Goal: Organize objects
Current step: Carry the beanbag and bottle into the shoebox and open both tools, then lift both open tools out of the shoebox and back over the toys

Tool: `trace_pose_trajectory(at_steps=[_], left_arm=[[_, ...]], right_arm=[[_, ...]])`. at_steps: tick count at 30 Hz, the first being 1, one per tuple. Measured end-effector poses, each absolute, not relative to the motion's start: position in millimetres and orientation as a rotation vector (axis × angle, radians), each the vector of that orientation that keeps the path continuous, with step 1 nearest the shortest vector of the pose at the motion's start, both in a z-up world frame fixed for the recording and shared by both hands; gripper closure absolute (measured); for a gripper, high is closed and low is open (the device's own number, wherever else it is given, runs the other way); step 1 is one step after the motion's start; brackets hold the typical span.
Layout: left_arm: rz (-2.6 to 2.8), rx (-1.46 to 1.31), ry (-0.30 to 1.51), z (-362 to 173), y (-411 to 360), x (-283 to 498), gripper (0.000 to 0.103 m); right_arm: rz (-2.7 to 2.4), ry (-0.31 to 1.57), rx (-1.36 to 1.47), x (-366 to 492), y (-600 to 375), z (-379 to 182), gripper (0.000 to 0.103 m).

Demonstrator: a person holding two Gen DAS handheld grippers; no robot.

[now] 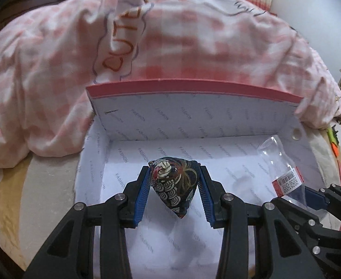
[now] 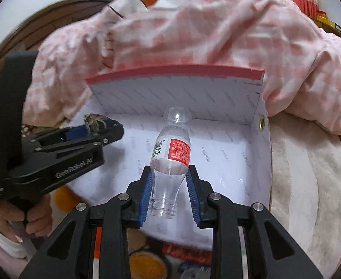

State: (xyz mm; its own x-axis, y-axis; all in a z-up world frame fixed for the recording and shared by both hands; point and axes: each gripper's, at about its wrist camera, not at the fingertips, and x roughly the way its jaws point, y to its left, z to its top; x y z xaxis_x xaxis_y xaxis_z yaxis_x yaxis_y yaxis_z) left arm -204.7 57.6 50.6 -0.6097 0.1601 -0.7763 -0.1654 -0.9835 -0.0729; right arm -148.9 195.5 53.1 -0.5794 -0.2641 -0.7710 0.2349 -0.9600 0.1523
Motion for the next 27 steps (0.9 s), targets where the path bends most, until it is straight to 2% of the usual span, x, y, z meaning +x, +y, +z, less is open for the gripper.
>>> trace_pose_trajectory(at_steps=[6,18,21,24,27], left_arm=[[2.659,-1.354,0.007,38,59,-219,0.063],[2.666,-1.405,0.066,25,65,-212,0.062],[2.661,-1.399,0.053,25,66,-207,0.058],[2.645,-1.399,0.067,26,69,-199,0.048],[2.634,-1.384,0.075,28,72,-190,0.047]], right_arm=[[-2.583,0.022,1.298,-167,189,45,0.072],[-2.587,0.029,1.376,-183,189,28,0.072],[-2.591,0.042,1.369,-181,188,28,0.072],[-2.586,-0.031,1.371,-181,193,28,0.071],[-2.575,-0.113,1.343,-178,197,32,0.062]])
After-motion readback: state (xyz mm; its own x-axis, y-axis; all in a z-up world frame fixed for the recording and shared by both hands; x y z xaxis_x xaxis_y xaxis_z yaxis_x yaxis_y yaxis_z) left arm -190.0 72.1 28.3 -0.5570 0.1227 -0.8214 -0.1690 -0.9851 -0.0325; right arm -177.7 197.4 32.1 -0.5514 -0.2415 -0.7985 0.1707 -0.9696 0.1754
